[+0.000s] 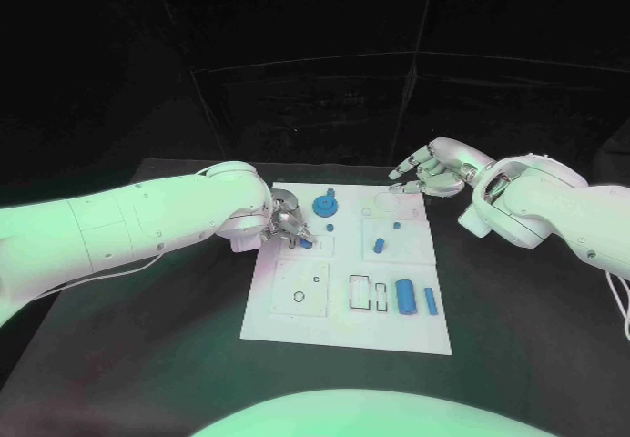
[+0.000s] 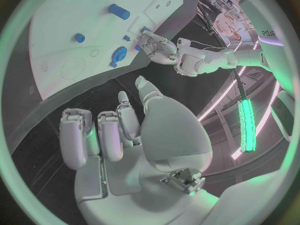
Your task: Assemble the parts on the task board
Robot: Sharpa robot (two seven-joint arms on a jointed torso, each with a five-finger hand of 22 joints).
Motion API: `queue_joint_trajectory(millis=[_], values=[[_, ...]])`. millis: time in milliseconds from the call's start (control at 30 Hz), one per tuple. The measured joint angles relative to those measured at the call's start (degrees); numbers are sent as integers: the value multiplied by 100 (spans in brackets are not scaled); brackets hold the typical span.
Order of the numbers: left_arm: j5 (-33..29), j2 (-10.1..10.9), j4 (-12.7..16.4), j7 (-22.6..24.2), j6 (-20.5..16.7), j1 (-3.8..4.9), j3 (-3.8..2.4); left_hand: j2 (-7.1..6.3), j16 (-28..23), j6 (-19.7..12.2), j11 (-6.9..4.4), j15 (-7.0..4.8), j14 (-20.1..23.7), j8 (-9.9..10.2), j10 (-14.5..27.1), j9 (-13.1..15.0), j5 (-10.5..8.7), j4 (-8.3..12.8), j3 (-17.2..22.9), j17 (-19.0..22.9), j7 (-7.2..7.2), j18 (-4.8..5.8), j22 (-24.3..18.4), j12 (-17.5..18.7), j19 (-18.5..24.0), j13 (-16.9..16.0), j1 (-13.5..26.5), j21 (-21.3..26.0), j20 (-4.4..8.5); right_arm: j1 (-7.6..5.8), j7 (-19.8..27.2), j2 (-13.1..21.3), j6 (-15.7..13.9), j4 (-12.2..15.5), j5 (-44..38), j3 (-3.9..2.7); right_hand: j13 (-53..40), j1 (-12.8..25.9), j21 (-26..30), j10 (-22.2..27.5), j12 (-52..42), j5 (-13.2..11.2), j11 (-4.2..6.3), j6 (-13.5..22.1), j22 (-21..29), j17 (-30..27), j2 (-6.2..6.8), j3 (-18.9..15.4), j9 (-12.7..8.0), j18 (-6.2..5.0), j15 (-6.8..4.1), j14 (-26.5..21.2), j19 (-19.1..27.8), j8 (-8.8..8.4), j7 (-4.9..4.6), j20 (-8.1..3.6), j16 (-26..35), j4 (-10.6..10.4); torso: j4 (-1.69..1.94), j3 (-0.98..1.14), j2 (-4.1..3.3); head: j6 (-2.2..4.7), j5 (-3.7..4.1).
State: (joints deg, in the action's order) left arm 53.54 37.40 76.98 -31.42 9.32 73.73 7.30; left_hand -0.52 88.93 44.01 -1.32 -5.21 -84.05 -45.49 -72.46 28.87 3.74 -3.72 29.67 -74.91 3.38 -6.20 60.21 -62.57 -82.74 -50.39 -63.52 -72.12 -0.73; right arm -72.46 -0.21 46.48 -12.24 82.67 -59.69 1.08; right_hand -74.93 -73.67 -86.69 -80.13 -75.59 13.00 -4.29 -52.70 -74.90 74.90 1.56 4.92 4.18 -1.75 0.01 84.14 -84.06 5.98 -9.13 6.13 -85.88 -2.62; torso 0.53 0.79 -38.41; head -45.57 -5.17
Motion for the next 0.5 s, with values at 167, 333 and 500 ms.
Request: queue_joint_trajectory(millis=[167, 333, 500], values=[[0, 0, -3, -8, 33, 2, -2, 0, 0, 0, 0, 0, 0, 1, 0, 2, -4, 1, 1, 0, 1, 0, 0, 0, 0, 4, 1, 0, 0, 0, 1, -5, 6, -4, -4, 0, 0, 0, 0, 0, 0, 0, 0, 0, 0, 0, 0, 0, 0, 0, 0, 0, 0, 0, 0, 0, 0, 0, 2, 3, 2, -1, -2], [2, -33, -20, -26, 58, 2, -1, -58, 0, 5, 0, 0, 0, -46, 0, 34, -16, 18, 18, 0, -5, 0, -1, 0, 0, 7, 59, 0, 0, 0, 3, -11, 10, -8, -7, 0, 0, 0, 1, 0, 38, 0, 0, 0, 0, 0, 0, 0, 0, 1, 0, 0, 0, 0, 0, 0, 0, 0, 2, 4, 2, 7, -11], [12, -76, -54, -52, 67, 4, 0, -196, 0, 65, 0, 0, 0, -75, 0, 2, -21, 327, 291, 0, -64, 0, 14, 0, 0, 44, 315, 0, 0, 0, 4, -21, 17, -11, -10, 0, 0, -23, 34, 0, 38, 31, 0, 0, 0, 0, -23, 0, 0, 0, 0, 0, 0, 0, 0, 0, 0, 0, 1, 7, 2, 7, -15]])
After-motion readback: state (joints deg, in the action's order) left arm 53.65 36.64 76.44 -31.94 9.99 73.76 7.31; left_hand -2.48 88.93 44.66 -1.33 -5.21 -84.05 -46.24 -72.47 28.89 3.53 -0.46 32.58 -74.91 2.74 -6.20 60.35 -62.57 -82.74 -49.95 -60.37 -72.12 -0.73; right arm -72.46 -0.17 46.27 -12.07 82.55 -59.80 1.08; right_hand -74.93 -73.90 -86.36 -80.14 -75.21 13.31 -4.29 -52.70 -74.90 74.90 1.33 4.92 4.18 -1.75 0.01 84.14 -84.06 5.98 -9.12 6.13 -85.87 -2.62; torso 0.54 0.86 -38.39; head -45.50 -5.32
